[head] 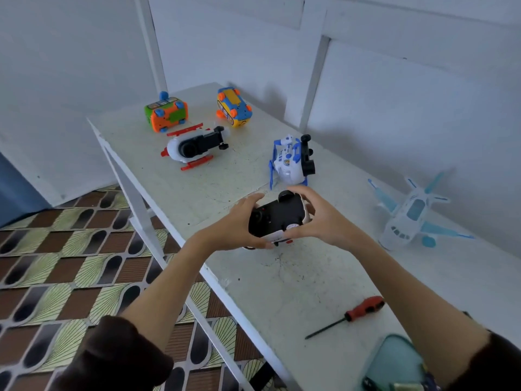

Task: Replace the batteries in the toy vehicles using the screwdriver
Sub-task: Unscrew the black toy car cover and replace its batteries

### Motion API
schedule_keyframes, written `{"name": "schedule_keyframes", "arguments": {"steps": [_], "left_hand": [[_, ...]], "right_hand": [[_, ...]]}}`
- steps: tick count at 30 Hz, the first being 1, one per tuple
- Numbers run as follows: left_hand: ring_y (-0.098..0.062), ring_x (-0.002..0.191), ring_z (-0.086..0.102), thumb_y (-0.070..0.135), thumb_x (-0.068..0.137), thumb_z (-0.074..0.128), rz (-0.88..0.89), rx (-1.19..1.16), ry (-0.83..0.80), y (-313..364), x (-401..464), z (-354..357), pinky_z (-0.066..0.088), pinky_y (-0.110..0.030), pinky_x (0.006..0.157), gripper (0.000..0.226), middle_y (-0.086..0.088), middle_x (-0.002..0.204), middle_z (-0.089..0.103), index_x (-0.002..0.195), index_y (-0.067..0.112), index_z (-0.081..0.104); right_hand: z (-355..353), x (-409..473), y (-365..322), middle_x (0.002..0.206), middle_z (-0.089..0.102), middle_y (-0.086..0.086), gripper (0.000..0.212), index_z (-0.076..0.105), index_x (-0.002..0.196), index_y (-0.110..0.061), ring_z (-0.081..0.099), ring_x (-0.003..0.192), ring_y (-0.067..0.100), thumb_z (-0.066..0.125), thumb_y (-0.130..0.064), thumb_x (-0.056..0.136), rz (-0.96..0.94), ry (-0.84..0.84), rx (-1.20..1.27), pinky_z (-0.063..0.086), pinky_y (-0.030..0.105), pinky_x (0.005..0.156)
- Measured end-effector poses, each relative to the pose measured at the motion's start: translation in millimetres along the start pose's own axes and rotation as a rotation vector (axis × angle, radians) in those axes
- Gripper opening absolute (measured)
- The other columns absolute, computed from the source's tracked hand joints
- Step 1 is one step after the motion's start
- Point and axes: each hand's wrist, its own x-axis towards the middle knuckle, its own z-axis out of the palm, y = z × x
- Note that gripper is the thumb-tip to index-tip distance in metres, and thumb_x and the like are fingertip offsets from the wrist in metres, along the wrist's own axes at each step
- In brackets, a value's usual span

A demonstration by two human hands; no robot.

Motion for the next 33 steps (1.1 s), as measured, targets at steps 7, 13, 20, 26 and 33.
{"name": "schedule_keyframes", "arguments": {"steps": [7,13,20,26,33], "left_hand": [[-0.02,0.101,0.056,0.029,0.071,0.083,0.137,-0.241,0.208,37.4,8.5,11.7,0.056,-0.028,0.07,0.092,0.001,0.113,0.045,0.144,0.028,0.027],[-0.019,0.115,0.046,0.041,0.064,0.084,0.173,-0.192,0.649,74.4,28.8,43.4,0.048,-0.038,0.094,0.096,0.001,0.127,0.043,0.141,0.019,0.032],[-0.012,0.115,0.037,0.03,0.068,0.081,0.363,-0.155,0.488,91.9,34.5,66.3,0.045,-0.039,0.099,0.092,0.006,0.122,0.032,0.143,0.035,0.027],[-0.009,0.112,0.044,0.027,0.081,0.074,0.349,-0.228,0.091,97.7,35.9,66.9,0.041,-0.015,0.093,0.085,0.001,0.129,0.035,0.141,0.05,0.019],[-0.002,0.112,0.053,0.022,0.087,0.068,0.31,-0.387,-0.166,87.6,37.9,66.7,0.051,-0.018,0.086,0.082,0.018,0.126,0.043,0.138,0.056,0.015]], "right_hand": [[-27.8,-16.8,4.1,0.114,0.062,-0.006,0.064,0.047,0.127,-0.024,0.061,0.105,0.015,0.074,-0.005,0.071,-0.057,0.126,0.359,0.052,0.029,0.081],[-30.8,-16.7,-0.5,0.109,0.06,0.009,0.048,0.041,0.13,-0.022,0.061,0.104,0.023,0.06,-0.031,0.087,0.067,0.419,0.562,0.053,0.042,0.086],[-51.0,-26.5,-3.0,0.102,0.057,0.002,0.023,0.048,0.117,-0.016,0.062,0.083,0.012,0.049,-0.021,0.095,0.089,0.694,0.38,0.057,0.026,0.063],[-72.8,-36.2,0.1,0.103,0.063,-0.001,0.017,0.059,0.108,-0.028,0.063,0.093,0.017,0.051,-0.022,0.093,0.026,0.569,0.252,0.056,0.034,0.072],[-73.8,-39.5,1.0,0.098,0.065,-0.009,0.019,0.062,0.103,-0.033,0.065,0.083,0.005,0.049,-0.021,0.094,0.039,0.461,0.198,0.055,0.023,0.063]]}}
